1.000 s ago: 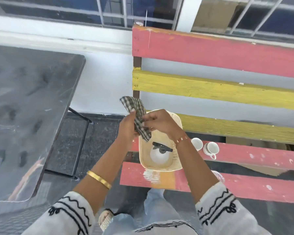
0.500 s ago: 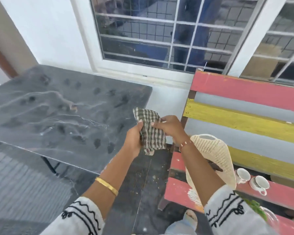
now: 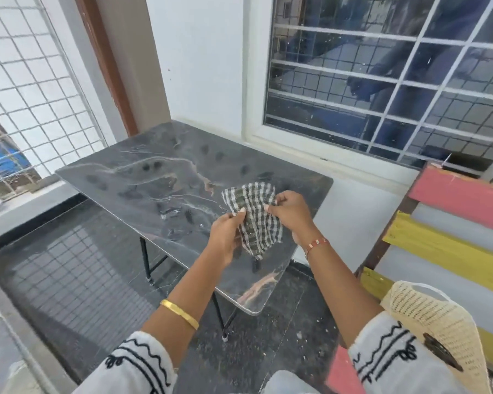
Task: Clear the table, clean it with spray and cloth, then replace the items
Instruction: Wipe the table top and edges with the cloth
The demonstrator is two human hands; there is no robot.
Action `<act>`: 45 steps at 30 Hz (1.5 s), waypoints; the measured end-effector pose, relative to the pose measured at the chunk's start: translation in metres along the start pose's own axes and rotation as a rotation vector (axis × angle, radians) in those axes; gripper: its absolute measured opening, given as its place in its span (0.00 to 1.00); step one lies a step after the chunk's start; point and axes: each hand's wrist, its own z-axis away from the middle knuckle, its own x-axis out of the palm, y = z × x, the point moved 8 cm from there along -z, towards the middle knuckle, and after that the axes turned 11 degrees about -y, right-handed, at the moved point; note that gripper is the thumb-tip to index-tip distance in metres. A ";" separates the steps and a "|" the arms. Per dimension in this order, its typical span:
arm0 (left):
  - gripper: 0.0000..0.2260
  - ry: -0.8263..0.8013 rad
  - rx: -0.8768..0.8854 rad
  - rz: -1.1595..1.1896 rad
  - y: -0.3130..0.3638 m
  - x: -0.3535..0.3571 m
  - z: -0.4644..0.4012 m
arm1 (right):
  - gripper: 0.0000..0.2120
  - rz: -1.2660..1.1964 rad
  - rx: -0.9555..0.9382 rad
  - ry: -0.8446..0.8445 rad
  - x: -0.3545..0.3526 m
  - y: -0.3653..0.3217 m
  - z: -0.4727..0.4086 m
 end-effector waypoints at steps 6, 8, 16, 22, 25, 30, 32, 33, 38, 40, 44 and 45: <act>0.27 0.165 -0.029 -0.089 0.008 -0.035 -0.033 | 0.15 -0.037 -0.061 -0.067 0.011 -0.020 -0.041; 0.29 0.202 -0.032 -0.152 0.011 -0.041 -0.050 | 0.13 -0.053 -0.062 -0.083 0.016 -0.021 -0.060; 0.21 0.067 0.063 -0.347 0.048 -0.023 -0.141 | 0.10 0.003 0.009 -0.164 0.011 -0.001 -0.140; 0.04 -0.075 -0.014 -0.483 0.054 -0.009 -0.197 | 0.09 0.010 -0.003 -0.123 -0.012 0.004 -0.175; 0.05 -0.162 -0.039 -0.497 0.045 0.000 -0.211 | 0.09 0.020 0.005 -0.044 -0.024 0.015 -0.182; 0.04 -0.243 -0.050 -0.535 0.028 0.016 -0.227 | 0.08 0.110 0.050 0.009 -0.035 0.033 -0.184; 0.05 -0.262 -0.069 -0.527 0.023 0.020 -0.232 | 0.11 0.188 0.109 -0.044 -0.034 0.042 -0.186; 0.06 -0.274 -0.071 -0.520 0.023 0.021 -0.233 | 0.13 0.252 0.152 -0.070 -0.032 0.048 -0.187; 0.08 -0.359 -0.086 -0.506 0.023 0.019 -0.239 | 0.18 0.331 0.274 -0.004 -0.027 0.067 -0.192; 0.08 -0.407 -0.126 -0.514 0.021 0.012 -0.247 | 0.17 0.287 0.280 0.017 -0.023 0.061 -0.191; 0.06 -0.546 -0.255 -0.456 0.013 0.003 -0.252 | 0.15 0.177 0.384 -0.101 -0.013 0.058 -0.181; 0.05 -0.581 -0.292 -0.422 0.009 0.003 -0.251 | 0.15 0.178 0.438 -0.135 -0.013 0.062 -0.177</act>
